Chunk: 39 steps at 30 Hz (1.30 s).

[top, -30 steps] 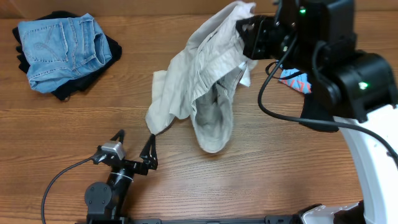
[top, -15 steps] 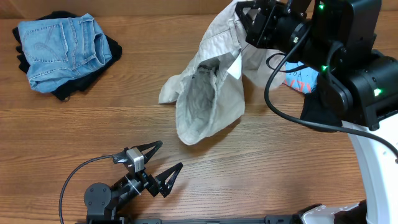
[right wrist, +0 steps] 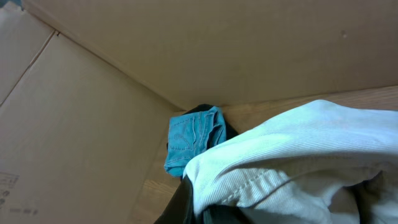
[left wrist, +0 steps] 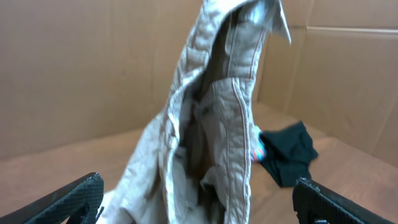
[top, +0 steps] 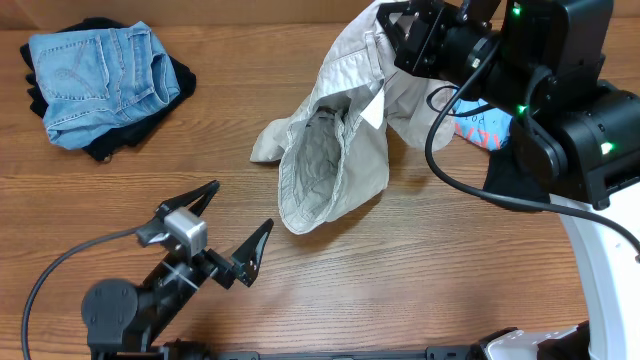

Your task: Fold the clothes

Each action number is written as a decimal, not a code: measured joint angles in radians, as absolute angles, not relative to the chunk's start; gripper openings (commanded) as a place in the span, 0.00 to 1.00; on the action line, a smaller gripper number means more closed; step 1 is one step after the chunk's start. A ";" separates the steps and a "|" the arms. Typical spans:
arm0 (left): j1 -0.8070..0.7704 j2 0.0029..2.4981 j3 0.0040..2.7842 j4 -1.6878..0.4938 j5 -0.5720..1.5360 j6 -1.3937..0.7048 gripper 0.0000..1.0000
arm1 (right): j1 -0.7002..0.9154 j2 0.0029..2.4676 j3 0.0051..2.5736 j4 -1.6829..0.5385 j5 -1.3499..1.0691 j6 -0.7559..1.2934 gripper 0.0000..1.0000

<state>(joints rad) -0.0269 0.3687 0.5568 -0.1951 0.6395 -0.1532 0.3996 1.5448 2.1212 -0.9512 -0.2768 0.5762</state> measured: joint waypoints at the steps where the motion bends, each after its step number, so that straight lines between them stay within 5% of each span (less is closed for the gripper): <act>1: -0.027 0.386 0.564 -0.213 0.644 -0.146 1.00 | 0.400 1.545 2.121 -0.951 -0.269 0.577 0.04; 12: -0.070 0.900 1.296 -0.962 0.341 0.059 1.00 | 0.398 1.545 2.121 -0.906 -0.192 0.609 0.04; 19: -0.375 1.113 1.399 -1.143 0.062 0.001 1.00 | 0.282 1.545 2.121 -0.909 -0.206 0.641 0.04; 27: -0.633 1.277 1.265 -0.916 -0.043 -0.097 1.00 | 0.139 1.545 2.121 -0.905 -0.405 0.683 0.04; 39: -0.666 1.465 1.182 -0.506 0.050 -0.062 1.00 | 0.138 1.545 2.121 -0.820 -0.609 0.790 0.04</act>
<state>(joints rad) -0.6662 1.4654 1.1824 -0.5064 0.0498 -0.0624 0.1379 1.5448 2.1212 -0.8200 -0.6094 0.7902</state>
